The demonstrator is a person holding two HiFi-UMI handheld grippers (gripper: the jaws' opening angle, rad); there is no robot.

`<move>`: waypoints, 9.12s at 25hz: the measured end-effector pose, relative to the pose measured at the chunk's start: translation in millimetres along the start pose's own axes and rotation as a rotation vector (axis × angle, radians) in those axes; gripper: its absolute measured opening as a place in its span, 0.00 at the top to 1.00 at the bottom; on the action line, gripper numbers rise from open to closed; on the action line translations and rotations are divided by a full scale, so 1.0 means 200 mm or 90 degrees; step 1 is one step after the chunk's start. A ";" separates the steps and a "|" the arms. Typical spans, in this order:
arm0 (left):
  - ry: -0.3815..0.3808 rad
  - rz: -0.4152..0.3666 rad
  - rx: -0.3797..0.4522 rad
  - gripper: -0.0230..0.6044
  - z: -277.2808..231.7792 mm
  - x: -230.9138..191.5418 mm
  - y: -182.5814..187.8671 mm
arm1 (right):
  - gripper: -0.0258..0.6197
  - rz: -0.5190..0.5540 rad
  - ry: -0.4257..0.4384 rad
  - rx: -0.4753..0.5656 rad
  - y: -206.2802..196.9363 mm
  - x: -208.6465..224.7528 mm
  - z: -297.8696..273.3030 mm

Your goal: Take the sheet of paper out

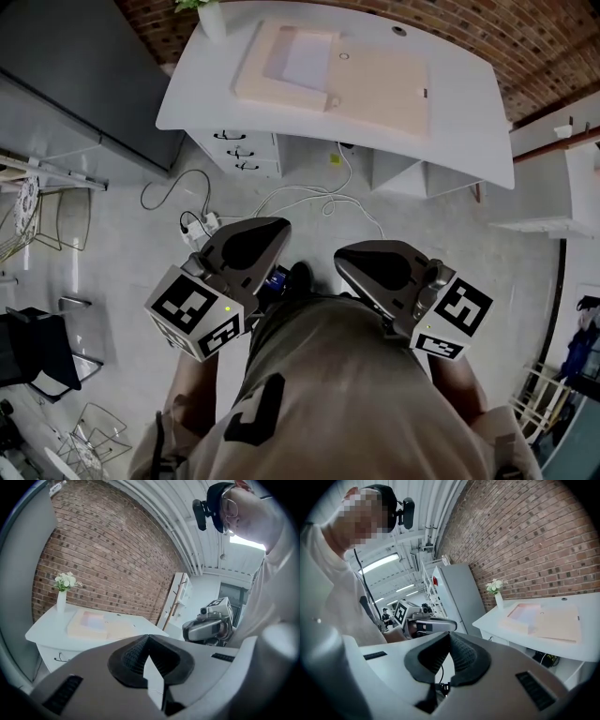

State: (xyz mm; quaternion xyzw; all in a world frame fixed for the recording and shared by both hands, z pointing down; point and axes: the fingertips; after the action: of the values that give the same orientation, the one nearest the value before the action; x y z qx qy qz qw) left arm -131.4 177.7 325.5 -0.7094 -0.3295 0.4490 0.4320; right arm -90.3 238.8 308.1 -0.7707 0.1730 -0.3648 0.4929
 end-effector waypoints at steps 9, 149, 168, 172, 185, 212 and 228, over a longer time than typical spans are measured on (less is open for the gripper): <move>-0.010 -0.003 0.004 0.94 0.03 -0.04 0.00 | 0.92 0.020 0.010 0.009 0.02 -0.03 -0.05; 0.153 0.062 -0.056 0.94 -1.20 -1.25 0.50 | 0.44 -0.774 -0.092 -0.004 0.02 2.75 -0.96; 0.170 0.092 -0.059 0.94 -1.08 -1.28 0.40 | 0.44 -0.705 -0.125 -0.096 -0.04 2.85 -1.15; 0.174 0.092 -0.054 0.94 -1.07 -1.29 0.41 | 0.44 -0.705 -0.120 -0.106 -0.02 2.86 -1.18; 0.180 0.098 -0.056 0.94 -1.05 -1.32 0.40 | 0.44 -0.703 -0.100 -0.086 0.02 2.89 -1.23; 0.201 0.105 -0.058 0.94 -1.03 -1.33 0.38 | 0.45 -0.679 -0.051 -0.093 0.03 2.82 -1.36; 0.210 0.107 -0.061 0.94 -1.00 -1.32 0.36 | 0.67 -0.672 -0.077 -0.088 0.00 2.84 -1.37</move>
State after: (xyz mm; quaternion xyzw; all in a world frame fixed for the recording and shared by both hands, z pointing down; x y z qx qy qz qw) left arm -41.0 -140.8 398.5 -0.8182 -0.2151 0.3446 0.4069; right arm 92.2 -290.5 599.0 -0.8031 -0.2432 -0.5060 0.1998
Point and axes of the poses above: the fingertips, and each gripper's own axes: z backward along the fingers, x to its right, y out of its top, and after that the axes turned 4 degrees about x, right-handed
